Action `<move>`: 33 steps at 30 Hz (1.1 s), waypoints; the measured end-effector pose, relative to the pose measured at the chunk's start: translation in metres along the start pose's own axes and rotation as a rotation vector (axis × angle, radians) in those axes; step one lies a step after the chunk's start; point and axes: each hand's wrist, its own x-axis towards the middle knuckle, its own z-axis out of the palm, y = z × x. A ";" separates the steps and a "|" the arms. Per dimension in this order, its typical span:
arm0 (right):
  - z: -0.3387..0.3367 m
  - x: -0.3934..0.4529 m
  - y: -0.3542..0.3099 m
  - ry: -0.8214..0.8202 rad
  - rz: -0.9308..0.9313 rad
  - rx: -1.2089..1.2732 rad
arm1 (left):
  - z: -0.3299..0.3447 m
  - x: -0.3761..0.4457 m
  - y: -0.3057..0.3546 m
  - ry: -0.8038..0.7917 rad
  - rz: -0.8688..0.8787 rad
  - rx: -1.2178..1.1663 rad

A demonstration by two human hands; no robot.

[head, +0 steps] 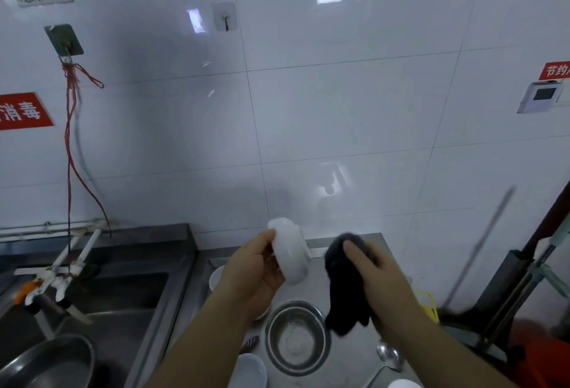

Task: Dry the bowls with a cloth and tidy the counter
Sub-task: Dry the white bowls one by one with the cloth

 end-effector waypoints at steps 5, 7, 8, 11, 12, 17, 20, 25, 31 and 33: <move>0.013 0.010 -0.031 -0.100 -0.650 -0.564 | 0.012 -0.008 -0.007 -0.184 0.086 0.223; 0.017 0.014 -0.031 -0.260 -0.860 -0.807 | 0.017 -0.012 -0.008 -0.302 0.111 0.294; 0.018 0.016 -0.029 -0.329 -0.935 -0.876 | 0.018 -0.012 -0.009 -0.327 0.123 0.310; 0.020 0.024 -0.030 -0.351 -0.936 -0.886 | 0.015 -0.014 -0.011 -0.353 0.136 0.324; 0.020 0.026 -0.031 -0.319 -0.886 -0.855 | 0.014 -0.014 -0.011 -0.372 0.140 0.338; 0.029 0.042 -0.040 -0.207 -0.411 -0.324 | 0.017 -0.014 -0.005 -0.416 0.229 0.369; 0.034 0.050 -0.043 -0.123 -0.063 0.045 | 0.021 -0.015 0.004 -0.434 0.290 0.393; 0.035 0.051 -0.026 -0.202 0.248 0.364 | 0.033 -0.020 0.008 -0.464 0.398 0.577; 0.036 0.048 -0.020 -0.107 0.265 0.299 | 0.032 -0.019 0.010 -0.429 0.205 0.426; 0.038 0.050 -0.027 -0.074 0.224 0.285 | 0.030 -0.017 0.021 -0.443 0.111 0.284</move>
